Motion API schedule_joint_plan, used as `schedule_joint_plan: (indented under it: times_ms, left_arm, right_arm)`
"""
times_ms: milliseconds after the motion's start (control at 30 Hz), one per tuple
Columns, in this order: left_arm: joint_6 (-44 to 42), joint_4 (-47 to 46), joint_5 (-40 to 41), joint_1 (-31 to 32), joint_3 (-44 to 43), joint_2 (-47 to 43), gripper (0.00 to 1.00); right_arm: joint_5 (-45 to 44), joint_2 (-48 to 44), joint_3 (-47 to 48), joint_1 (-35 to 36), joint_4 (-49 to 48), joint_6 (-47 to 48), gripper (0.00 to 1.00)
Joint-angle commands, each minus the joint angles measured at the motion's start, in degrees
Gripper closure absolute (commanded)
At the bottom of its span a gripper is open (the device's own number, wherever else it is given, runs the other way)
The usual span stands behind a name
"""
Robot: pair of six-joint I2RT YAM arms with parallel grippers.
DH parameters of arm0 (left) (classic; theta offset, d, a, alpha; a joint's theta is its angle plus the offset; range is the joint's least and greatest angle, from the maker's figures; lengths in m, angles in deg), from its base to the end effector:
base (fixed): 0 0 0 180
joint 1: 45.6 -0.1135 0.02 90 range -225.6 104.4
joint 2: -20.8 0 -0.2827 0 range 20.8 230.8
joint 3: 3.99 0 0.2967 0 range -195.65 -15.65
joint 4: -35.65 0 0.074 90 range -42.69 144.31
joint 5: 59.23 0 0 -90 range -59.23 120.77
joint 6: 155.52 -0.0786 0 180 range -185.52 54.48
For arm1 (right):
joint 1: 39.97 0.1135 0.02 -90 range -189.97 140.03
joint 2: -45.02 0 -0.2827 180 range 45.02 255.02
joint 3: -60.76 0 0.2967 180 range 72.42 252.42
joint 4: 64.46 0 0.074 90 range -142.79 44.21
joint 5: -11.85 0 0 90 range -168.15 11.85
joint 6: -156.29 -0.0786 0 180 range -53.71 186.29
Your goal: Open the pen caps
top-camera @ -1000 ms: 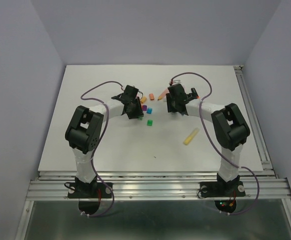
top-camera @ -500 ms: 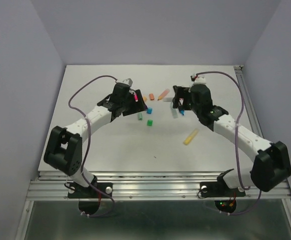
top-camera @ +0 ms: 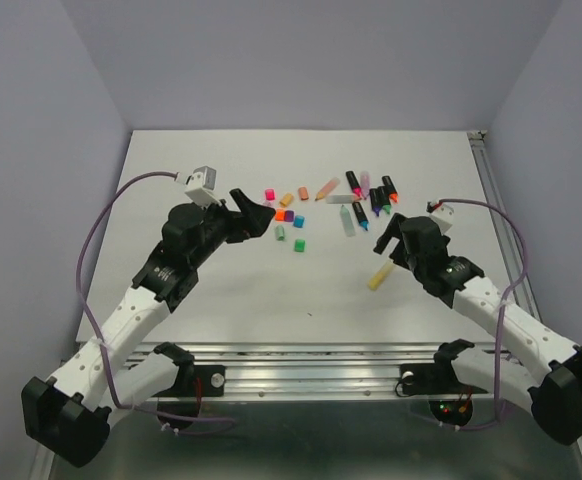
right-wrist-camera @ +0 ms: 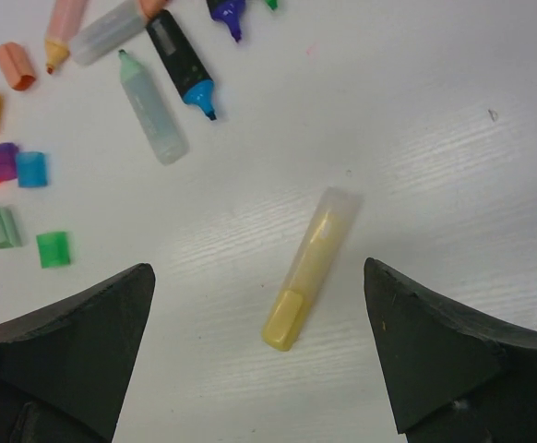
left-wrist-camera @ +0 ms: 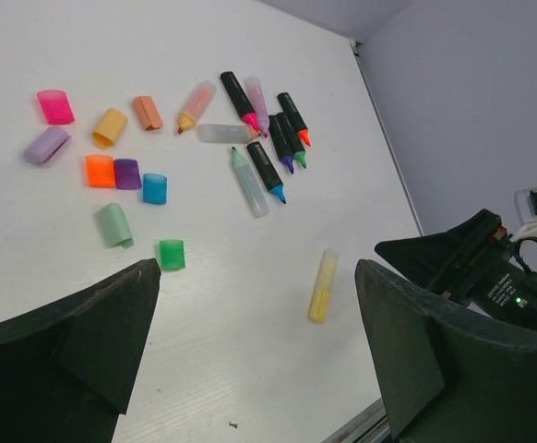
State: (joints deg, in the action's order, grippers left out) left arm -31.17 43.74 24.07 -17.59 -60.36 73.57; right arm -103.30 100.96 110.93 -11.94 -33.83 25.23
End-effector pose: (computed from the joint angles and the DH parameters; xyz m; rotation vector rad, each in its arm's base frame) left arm 0.2576 -0.1474 0.3453 -0.0022 1.7320 -0.9145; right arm 0.2573 0.0991 0.2317 0.4807 2.0913 0.2190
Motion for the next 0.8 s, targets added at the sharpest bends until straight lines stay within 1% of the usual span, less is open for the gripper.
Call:
schedule_joint_plan:
  times_ms: [0, 167, 300, 400, 500, 533, 567, 600, 633, 667, 733, 767]
  left_arm:
    - [-0.3, -4.1, 2.6, 0.1, 3.5, -4.0, 0.01]
    - [-0.2, -3.4, 4.1, 0.0, 5.2, -6.4, 0.01]
    - [-0.4, -3.1, 5.1, 0.1, 5.9, -7.2, 0.01]
    - [-0.6, -3.1, 5.4, 0.1, 6.3, -7.0, 0.01]
    - [-0.8, -3.2, 5.5, 0.0, 6.4, -6.3, 0.01]
    - [-0.8, -3.2, 5.5, 0.1, 6.4, -5.8, 0.01]
    - [-0.9, -3.3, 5.3, 0.1, 6.3, -5.7, 0.01]
    - [-1.0, -3.3, 5.3, 0.1, 6.3, -5.1, 0.01]
    - [-1.1, -3.2, 5.3, 0.0, 6.3, -5.0, 0.01]
    - [-1.3, -3.3, 5.5, 0.1, 6.4, -4.9, 0.01]
    - [-1.4, -3.3, 5.6, 0.1, 6.4, -4.4, 0.01]
    - [-1.5, -3.2, 5.6, 0.0, 6.4, -4.3, 0.01]
  right_arm:
    - [-3.9, 5.0, 0.0, -0.4, 6.0, -7.4, 0.00]
    - [-5.4, 16.2, 4.4, -0.4, 8.6, -9.9, 0.00]
    - [-4.5, 22.2, 6.7, -0.5, 7.5, -11.1, 0.00]
    - [-3.6, 24.6, 7.3, -0.6, 6.3, -10.8, 0.00]
    - [-3.8, 27.5, 8.3, -0.8, 6.0, -10.8, 0.06]
    - [-3.7, 29.0, 8.7, -0.8, 6.0, -10.9, 0.10]
    - [-3.6, 29.7, 8.8, -0.9, 6.0, -10.9, 0.12]
    - [-3.3, 31.1, 9.0, -1.0, 6.0, -10.9, 0.18]
    - [-3.2, 31.2, 9.0, -1.0, 6.1, -10.9, 0.18]
    - [-2.7, 32.3, 9.4, -1.0, 6.3, -11.0, 0.24]
    - [-2.5, 33.4, 9.9, -1.0, 7.0, -11.3, 0.31]
    - [-1.8, 34.1, 10.1, -1.0, 7.3, -11.2, 0.32]
